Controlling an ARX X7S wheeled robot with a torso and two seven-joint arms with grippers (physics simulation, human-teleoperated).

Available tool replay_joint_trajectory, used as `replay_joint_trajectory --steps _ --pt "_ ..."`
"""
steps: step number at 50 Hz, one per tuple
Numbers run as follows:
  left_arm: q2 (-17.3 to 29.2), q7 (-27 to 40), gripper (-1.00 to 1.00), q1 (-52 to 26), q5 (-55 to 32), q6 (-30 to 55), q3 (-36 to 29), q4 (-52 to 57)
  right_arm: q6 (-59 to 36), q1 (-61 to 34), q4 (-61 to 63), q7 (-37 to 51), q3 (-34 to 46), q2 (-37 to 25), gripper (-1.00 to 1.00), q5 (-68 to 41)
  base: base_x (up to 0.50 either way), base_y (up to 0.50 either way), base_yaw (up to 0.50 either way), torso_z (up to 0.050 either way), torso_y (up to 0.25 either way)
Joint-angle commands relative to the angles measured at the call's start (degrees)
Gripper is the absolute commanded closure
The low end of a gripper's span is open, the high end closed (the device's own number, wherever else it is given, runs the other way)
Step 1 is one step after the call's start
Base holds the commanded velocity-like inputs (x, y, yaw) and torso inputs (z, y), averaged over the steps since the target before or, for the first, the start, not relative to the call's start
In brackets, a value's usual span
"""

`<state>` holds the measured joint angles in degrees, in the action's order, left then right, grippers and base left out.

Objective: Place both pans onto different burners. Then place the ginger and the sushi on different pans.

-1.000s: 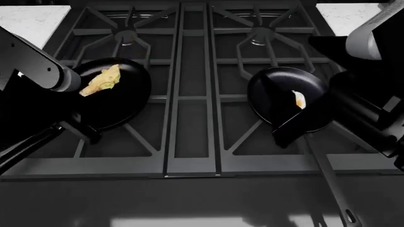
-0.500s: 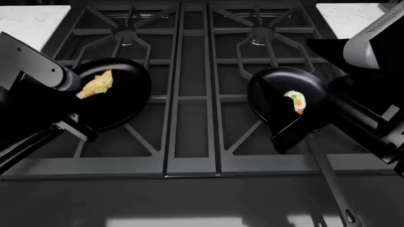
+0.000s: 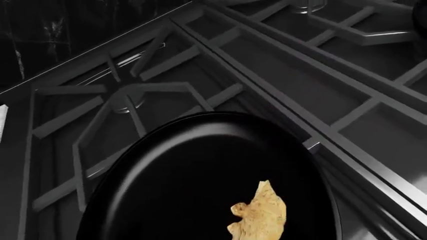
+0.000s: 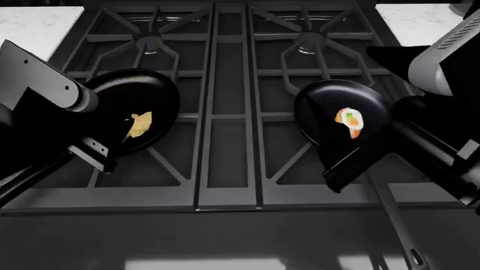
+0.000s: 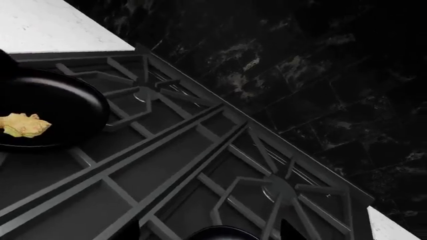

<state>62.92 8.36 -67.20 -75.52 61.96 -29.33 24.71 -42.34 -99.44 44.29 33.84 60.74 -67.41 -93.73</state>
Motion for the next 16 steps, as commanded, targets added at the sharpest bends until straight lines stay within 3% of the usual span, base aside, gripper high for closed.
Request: replay_joint_trajectory --steps 1,16 --pt "0.99 0.84 -1.0 -0.56 -1.67 -0.09 1.17 1.14 -2.01 -2.11 1.0 0.47 -0.73 0.13 -1.0 -0.66 0.0 0.0 0.0 0.0 0.0" --pt "2.09 4.76 -1.0 0.93 -5.36 -3.98 5.24 1.09 -0.99 -1.21 0.74 1.4 -1.01 -0.03 -1.0 -0.71 0.0 0.0 0.0 0.0 0.0"
